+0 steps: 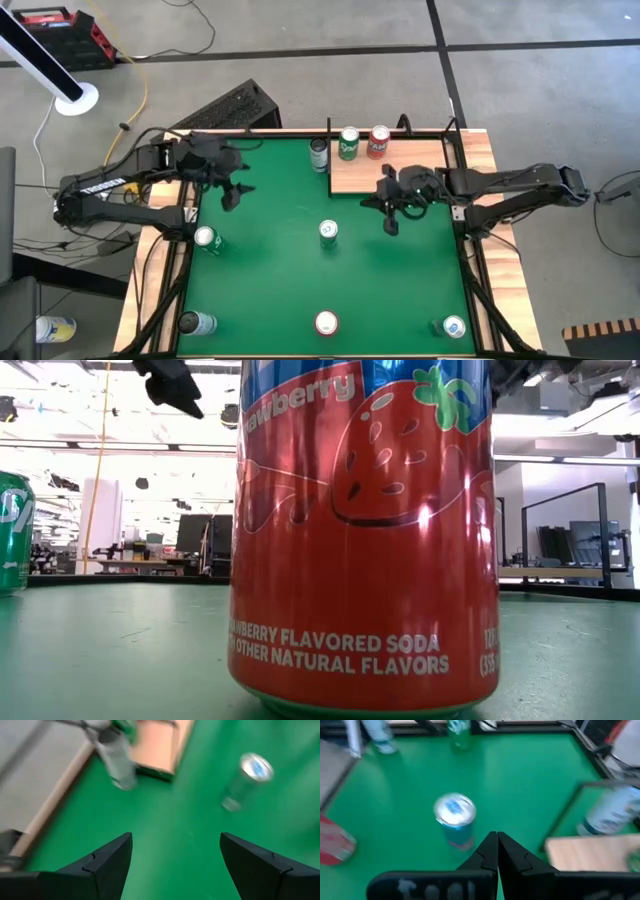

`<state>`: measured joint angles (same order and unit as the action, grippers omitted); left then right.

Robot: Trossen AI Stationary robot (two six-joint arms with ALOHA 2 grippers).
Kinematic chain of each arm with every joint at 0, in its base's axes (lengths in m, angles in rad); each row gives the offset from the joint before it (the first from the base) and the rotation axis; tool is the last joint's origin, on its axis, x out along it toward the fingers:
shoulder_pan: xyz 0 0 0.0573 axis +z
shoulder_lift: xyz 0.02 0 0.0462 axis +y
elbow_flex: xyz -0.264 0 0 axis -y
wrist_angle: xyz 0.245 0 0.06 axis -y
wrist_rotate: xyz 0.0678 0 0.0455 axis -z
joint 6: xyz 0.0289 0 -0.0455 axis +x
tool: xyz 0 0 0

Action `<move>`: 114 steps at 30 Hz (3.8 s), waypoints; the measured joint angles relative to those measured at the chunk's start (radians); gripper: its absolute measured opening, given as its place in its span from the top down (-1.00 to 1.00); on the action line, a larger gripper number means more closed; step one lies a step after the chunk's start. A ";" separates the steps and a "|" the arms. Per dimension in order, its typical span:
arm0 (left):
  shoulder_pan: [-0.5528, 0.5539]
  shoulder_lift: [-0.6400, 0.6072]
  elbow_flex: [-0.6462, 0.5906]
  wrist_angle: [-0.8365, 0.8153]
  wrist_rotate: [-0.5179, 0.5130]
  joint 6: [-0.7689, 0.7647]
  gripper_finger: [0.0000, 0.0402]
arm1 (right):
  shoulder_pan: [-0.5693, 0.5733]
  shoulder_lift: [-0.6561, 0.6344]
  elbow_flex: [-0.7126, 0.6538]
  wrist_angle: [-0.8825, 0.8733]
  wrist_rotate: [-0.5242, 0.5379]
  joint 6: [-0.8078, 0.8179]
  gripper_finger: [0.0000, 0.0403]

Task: Place canned beverage on shelf
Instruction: Put the top blue soda can on the shelf

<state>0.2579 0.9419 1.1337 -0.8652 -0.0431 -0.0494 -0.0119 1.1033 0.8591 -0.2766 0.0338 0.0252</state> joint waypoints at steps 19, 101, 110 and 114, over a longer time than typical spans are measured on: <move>-0.381 0.019 -0.341 0.586 0.039 -0.087 -0.41 | 0.210 0.015 0.034 0.017 0.020 0.052 0.87; -0.278 0.765 -0.160 1.169 0.054 0.199 -0.41 | 0.278 0.009 0.033 -0.172 0.019 -0.157 0.87; -0.279 0.761 -0.160 1.169 0.027 0.048 -0.41 | 0.278 0.009 0.033 -0.173 0.019 -0.157 0.87; -0.279 0.760 -0.160 1.160 0.030 0.009 -0.41 | 0.278 0.009 0.033 -0.173 0.019 -0.157 0.87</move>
<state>-0.0208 1.7023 0.9733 0.2952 -0.0135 -0.0400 0.2661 1.1126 0.8925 -0.4496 0.0528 -0.1322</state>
